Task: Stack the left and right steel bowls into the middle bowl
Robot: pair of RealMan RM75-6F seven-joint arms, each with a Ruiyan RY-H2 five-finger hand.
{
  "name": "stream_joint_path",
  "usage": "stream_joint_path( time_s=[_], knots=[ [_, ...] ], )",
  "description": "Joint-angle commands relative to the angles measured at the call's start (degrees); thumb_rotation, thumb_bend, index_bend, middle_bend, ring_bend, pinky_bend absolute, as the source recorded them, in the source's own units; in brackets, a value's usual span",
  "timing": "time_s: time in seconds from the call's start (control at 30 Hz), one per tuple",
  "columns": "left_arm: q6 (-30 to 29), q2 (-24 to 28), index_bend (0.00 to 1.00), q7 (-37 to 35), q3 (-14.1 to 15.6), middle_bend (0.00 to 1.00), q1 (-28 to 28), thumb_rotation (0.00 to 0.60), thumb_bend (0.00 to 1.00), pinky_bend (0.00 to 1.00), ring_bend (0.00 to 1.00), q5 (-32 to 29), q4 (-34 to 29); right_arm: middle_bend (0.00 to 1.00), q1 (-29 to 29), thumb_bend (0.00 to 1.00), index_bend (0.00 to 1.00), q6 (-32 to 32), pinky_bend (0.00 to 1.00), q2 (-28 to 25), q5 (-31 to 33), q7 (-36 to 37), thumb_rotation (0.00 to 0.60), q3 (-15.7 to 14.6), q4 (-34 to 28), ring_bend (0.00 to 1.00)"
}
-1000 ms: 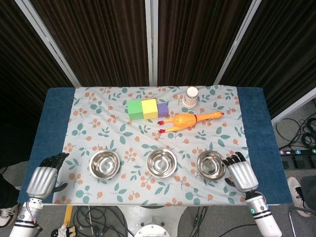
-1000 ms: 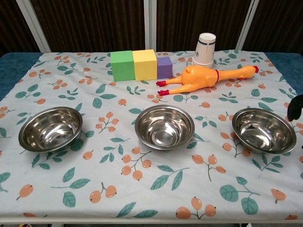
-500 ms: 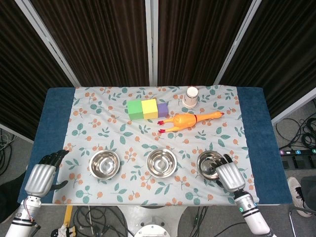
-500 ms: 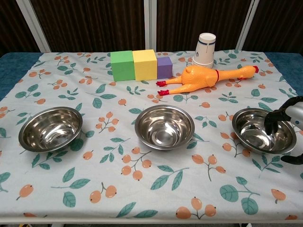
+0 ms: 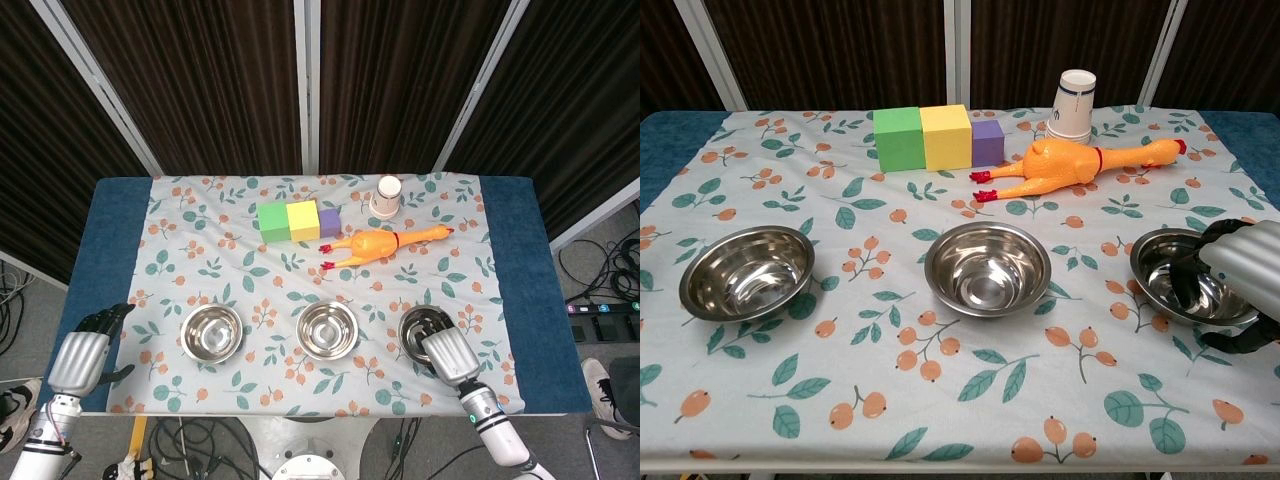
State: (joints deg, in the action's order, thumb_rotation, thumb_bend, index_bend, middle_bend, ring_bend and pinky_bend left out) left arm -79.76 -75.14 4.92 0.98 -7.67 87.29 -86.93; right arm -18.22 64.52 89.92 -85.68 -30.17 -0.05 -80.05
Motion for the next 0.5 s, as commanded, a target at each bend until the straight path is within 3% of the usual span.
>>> stream_joint_path(
  time_s=[0.03,0.27,0.5],
  knots=[
    [0.18,0.08,0.16,-0.15,0.05,0.23,0.00,0.600,0.04,0.25,0.21,-0.16,-0.03,0.49,-0.34,0.20,0.55,-0.71,0.17,0.77,0.67,-0.78,0.600,-0.30,0.48,0.33],
    [0.33,0.18,0.16,-0.44,0.19,0.23,-0.12,0.600,0.04,0.24,0.21,0.03,-0.23,0.55,-0.48,0.31,0.62,-0.34,0.17,1.01,1.15,-0.82,0.600,-0.38,0.29,0.35],
    [0.61,0.12,0.16,-0.66,0.30,0.23,-0.35,0.600,0.04,0.24,0.21,0.22,-0.25,0.60,-0.51,0.36,0.69,0.17,0.17,0.89,1.52,-0.58,0.600,-0.42,0.27,0.37]
  ],
)
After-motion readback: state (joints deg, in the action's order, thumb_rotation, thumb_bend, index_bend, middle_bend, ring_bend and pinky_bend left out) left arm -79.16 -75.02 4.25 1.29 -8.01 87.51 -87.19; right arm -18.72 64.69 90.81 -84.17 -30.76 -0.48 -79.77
